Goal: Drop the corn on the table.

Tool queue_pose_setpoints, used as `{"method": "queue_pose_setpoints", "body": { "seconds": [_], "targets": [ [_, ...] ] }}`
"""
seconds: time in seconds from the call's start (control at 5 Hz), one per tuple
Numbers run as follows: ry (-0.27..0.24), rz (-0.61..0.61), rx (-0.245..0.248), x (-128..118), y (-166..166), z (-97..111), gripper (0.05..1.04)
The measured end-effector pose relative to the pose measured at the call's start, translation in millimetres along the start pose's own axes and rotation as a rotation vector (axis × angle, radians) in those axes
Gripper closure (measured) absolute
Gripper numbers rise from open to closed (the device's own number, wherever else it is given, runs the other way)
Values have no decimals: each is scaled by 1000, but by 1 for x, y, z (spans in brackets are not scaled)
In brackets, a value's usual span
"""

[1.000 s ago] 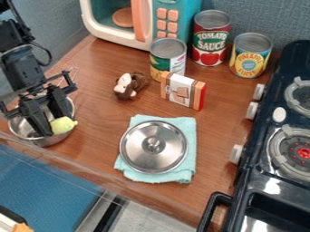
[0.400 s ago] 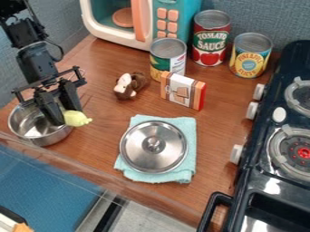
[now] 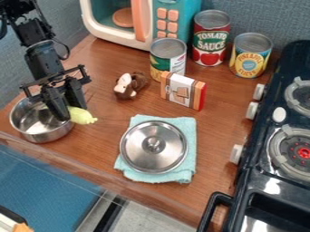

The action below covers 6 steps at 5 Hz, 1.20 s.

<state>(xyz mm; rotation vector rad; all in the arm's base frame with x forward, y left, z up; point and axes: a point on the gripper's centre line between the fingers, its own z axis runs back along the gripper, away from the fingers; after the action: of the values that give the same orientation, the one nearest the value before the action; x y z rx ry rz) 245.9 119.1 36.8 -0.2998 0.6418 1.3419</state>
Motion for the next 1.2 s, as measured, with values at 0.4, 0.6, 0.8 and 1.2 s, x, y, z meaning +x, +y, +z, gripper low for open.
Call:
{"method": "queue_pose_setpoints", "body": {
  "seconds": [0.4, 0.6, 0.8, 1.2],
  "targets": [
    [12, -22, -6, 3, -14, 6, 707],
    [11, -39, 3, 3, -19, 6, 708],
    [-1, -57, 0, 7, -27, 9, 708],
    [-8, -79, -12, 13, -47, 24, 708]
  ]
}}
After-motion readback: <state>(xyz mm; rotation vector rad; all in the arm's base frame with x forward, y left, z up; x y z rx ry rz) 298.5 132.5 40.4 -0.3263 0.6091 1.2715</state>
